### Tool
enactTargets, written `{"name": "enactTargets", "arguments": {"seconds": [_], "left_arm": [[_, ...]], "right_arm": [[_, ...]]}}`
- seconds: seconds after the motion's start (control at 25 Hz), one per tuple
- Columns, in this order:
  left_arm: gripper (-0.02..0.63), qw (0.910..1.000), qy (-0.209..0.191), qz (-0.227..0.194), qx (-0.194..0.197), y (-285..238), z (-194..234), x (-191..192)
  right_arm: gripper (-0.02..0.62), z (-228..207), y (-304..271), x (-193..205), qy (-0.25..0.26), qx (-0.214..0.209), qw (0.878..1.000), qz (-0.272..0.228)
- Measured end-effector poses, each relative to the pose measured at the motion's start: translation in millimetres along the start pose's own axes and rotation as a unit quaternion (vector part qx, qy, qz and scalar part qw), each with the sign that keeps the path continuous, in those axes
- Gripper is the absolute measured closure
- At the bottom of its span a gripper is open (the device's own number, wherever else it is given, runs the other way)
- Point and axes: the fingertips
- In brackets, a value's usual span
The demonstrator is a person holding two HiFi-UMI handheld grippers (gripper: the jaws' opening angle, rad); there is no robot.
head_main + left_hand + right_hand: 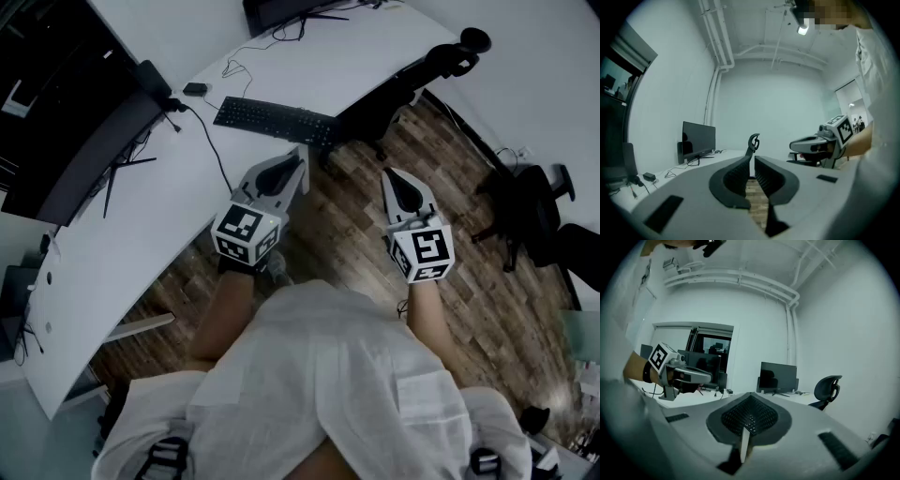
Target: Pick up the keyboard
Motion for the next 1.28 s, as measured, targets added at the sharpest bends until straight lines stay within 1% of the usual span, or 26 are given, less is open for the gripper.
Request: {"name": "enactTargets", "arguments": {"seconds": [0.4,0.6,0.76,0.92,1.0,1.08,1.16,1.28], "left_arm": [[0.574,0.9999,-0.006,0.006,-0.01,3.3,-6.6,2.0],[0.574,0.9999,-0.002,0.002,-0.014,1.7,-10.5,-2.4],[0.574,0.9997,-0.007,0.01,-0.022,-4.3,-14.5,-0.4],[0.574,0.9994,0.011,0.018,-0.029,-8.0,-16.3,3.2],[0.574,0.9991,0.017,0.025,-0.03,-13.3,-18.1,6.5],[0.574,0.9986,0.025,0.036,-0.028,-19.5,-19.5,13.1],[0.573,0.9975,0.04,0.052,-0.026,-25.5,-18.1,24.6],[0.572,0.9942,0.074,0.076,-0.022,-41.6,-9.8,47.4]], "right_arm": [[0.595,4.2,7.5,0.0,0.009,-0.006,1.0,-0.001],[0.594,1.1,12.5,-2.6,0.0,-0.018,1.0,-0.01],[0.591,6.9,10.7,3.3,0.025,-0.037,0.999,-0.001],[0.587,19.7,8.5,6.7,0.045,-0.069,0.997,0.004],[0.546,20.9,6.1,9.3,0.052,-0.082,0.995,0.006],[0.545,20.1,0.6,13.5,0.056,-0.091,0.994,0.012],[0.541,19.7,-8.9,18.3,0.057,-0.099,0.993,0.019],[0.541,13.5,-31.7,22.6,0.062,-0.108,0.992,0.022]]}}
Point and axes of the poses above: the fingertips, and each gripper's own axes: y backward along the fingers, z to its left, x out of its underside, and after that the axes turned 4 degrees about z, right-handed
